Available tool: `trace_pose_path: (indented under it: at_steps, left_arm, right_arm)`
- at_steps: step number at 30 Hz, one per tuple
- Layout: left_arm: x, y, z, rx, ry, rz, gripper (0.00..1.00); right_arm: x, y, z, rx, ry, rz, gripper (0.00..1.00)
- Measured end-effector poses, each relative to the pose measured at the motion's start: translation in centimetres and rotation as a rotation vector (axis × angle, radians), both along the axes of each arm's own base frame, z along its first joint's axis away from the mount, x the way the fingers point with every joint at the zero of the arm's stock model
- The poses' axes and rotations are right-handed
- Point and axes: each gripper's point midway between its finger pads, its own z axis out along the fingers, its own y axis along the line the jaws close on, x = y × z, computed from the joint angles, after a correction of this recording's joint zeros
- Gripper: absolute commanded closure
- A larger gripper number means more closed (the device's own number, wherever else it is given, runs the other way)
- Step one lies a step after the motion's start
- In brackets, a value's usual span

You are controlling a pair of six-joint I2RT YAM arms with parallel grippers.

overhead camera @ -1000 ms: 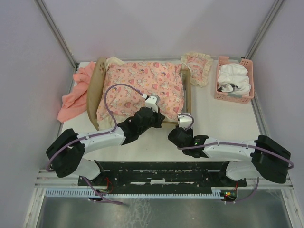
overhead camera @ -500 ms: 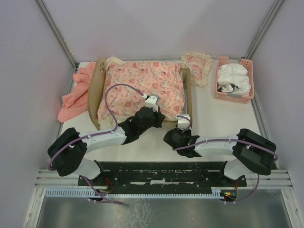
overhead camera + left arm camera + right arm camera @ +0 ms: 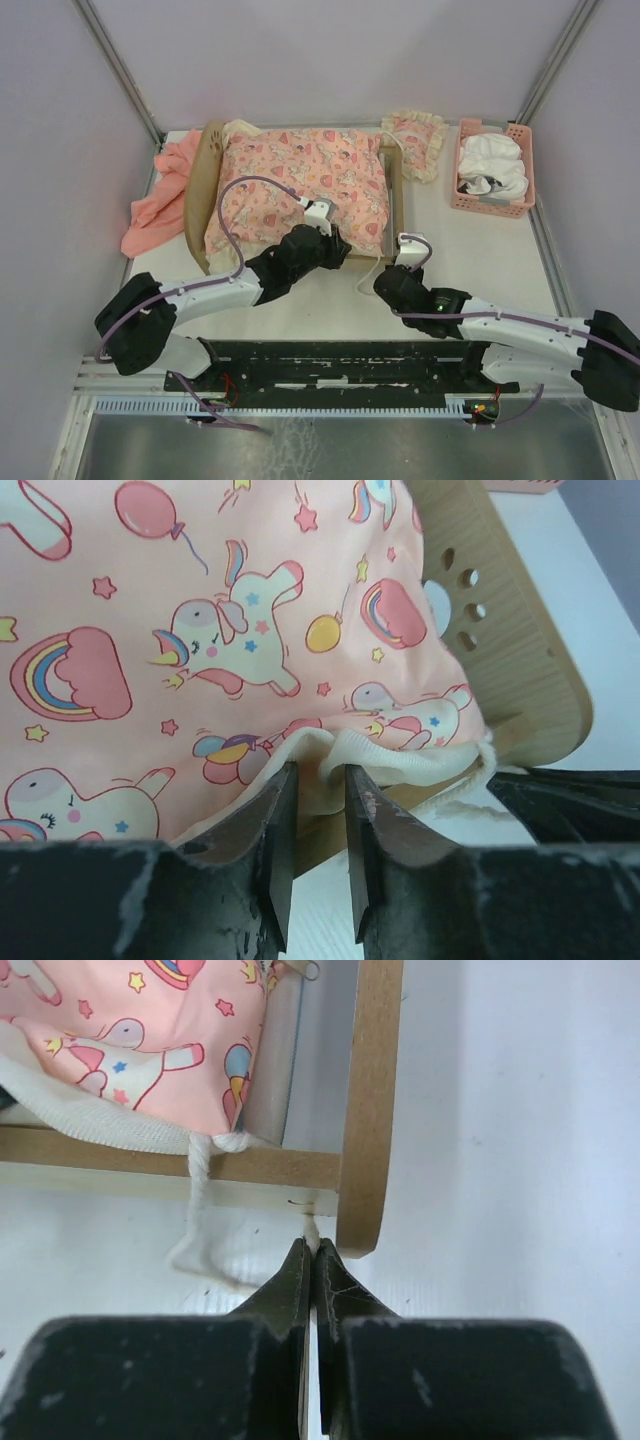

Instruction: Set up the pet bed

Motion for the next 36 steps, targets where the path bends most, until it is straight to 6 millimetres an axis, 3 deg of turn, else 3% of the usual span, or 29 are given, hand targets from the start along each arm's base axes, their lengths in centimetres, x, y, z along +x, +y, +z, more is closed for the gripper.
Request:
trace_pose_path:
  at_steps: [4,10,15,20,27,36]
  left_arm:
    - [-1.1,0.1,1.7,-0.038,-0.011,-0.043,0.52]
    - [-4.1,0.5,4.6,-0.122,-0.049,-0.165,0.49]
    - [-7.6,0.1,2.9,-0.127,-0.042,-0.298,0.47]
    - [-10.4,-1.9,0.8,-0.116,-0.029,-0.422,0.46]
    - [-11.9,-4.4,-2.2,-0.085,-0.003,-0.489,0.46]
    - [-12.2,-7.4,-2.4,-0.098,-0.047,-0.484,0.46]
  right_arm:
    - [-1.4,0.7,0.3,0.064,0.058,0.088,0.98]
    - [-2.6,2.0,0.0,0.133,0.122,0.145,0.98]
    - [-3.2,2.9,0.8,0.244,0.144,0.151,0.98]
    - [-3.9,3.7,1.3,0.343,0.173,0.146,0.98]
    - [-4.1,3.4,1.2,0.413,0.172,0.108,0.98]
    - [-4.2,2.7,1.3,0.471,0.149,0.076,0.98]
